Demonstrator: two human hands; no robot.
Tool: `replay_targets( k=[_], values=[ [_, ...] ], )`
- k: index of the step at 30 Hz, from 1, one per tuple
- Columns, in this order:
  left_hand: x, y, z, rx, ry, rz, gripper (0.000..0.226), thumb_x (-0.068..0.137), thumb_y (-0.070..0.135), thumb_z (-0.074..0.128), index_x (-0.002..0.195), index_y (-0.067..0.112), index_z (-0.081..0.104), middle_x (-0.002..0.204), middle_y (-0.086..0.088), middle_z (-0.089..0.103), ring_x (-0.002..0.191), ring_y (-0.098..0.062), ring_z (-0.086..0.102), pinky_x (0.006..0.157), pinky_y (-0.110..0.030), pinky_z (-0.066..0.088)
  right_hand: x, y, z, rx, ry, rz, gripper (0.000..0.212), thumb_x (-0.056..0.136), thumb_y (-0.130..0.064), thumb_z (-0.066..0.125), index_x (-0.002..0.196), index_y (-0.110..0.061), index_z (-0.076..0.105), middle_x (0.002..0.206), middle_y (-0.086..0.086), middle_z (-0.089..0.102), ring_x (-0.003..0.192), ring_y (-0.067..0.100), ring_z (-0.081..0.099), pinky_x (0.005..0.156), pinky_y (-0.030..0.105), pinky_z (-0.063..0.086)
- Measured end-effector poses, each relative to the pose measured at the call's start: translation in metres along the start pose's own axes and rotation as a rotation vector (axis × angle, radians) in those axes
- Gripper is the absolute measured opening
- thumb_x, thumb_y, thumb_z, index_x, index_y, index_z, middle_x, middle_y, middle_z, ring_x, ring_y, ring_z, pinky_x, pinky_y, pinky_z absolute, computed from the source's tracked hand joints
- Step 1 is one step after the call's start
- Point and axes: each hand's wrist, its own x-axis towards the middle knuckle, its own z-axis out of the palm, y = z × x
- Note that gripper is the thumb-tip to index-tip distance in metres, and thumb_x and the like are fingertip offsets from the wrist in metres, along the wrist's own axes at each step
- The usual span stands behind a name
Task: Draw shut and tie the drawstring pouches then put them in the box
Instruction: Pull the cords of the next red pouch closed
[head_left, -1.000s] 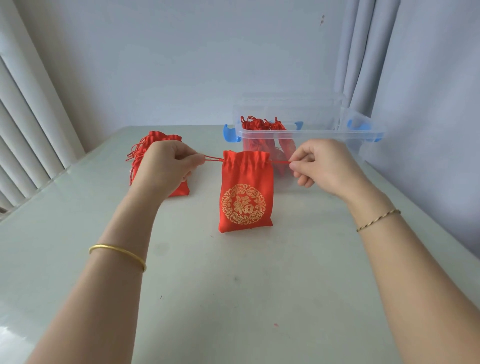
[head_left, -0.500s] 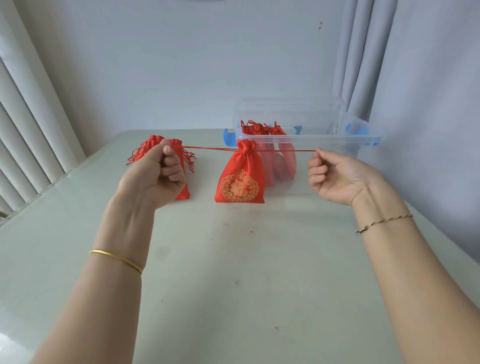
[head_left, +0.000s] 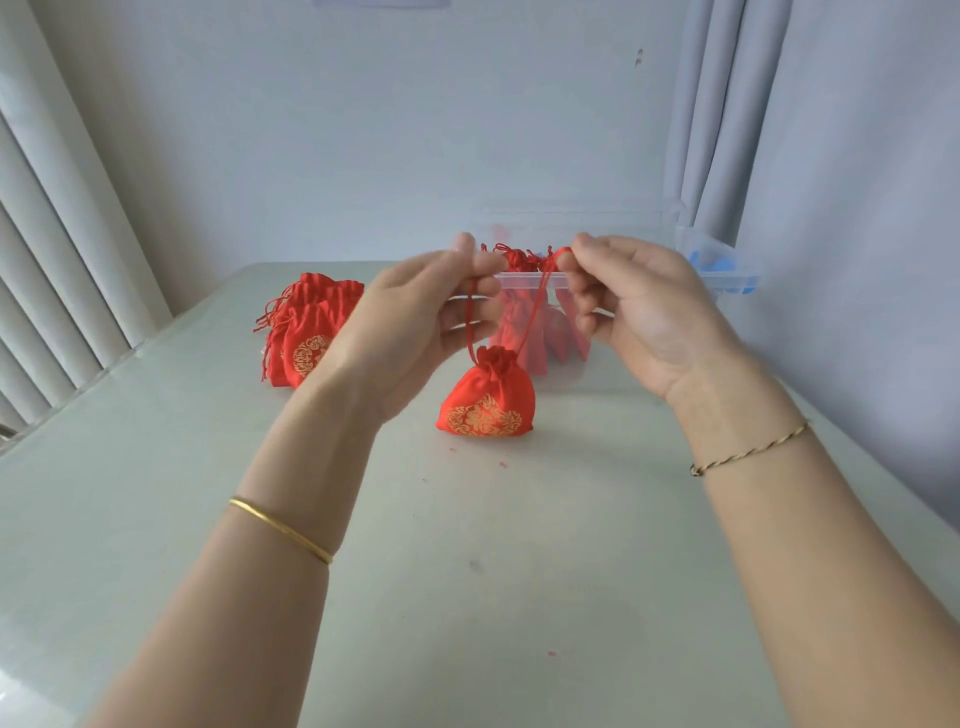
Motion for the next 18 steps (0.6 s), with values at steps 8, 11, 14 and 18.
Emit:
replay_targets(
  k=[8,11,14,18],
  values=[
    [-0.005,-0.001,0.011,0.441,-0.037,0.092,0.017,0.088,0.012,0.06,0.09,-0.003,0.067,0.058,-0.001,0.039,0.053,-0.011,0.035,0.053,-0.021,0.035,-0.014,-0.007,0.021,-0.058,-0.097,-0.115,0.023,0.093,-0.017,0.052,0.074,-0.01,0.063,0.057,-0.006,0.053,0.046,-0.001,0.044,0.047,0.011,0.036],
    [-0.004,-0.002,0.009,0.418,0.026,0.104,0.027,0.087,0.013,0.061,0.092,-0.013,0.064,0.06,-0.005,0.044,0.052,-0.012,0.035,0.053,-0.022,0.033,-0.008,0.0,0.016,-0.177,-0.026,-0.09,0.031,0.097,-0.032,0.044,0.082,-0.015,0.064,0.069,-0.002,0.053,0.053,0.006,0.045,0.052,0.018,0.038],
    [-0.003,-0.002,0.007,0.361,0.039,0.089,0.023,0.091,0.011,0.056,0.091,-0.011,0.065,0.056,0.004,0.052,0.051,-0.011,0.038,0.055,-0.022,0.034,-0.006,0.007,0.013,-0.299,-0.054,0.04,0.037,0.099,-0.038,0.035,0.087,-0.014,0.061,0.073,0.001,0.055,0.055,0.01,0.05,0.053,0.024,0.041],
    [-0.003,0.0,0.008,0.321,0.035,0.076,0.017,0.092,0.011,0.054,0.085,0.008,0.07,0.058,0.005,0.052,0.052,-0.009,0.04,0.051,-0.016,0.038,-0.009,0.012,0.017,-0.253,-0.187,0.068,0.033,0.1,-0.029,0.037,0.084,-0.009,0.058,0.068,0.005,0.052,0.055,0.013,0.047,0.051,0.024,0.039]
  ],
)
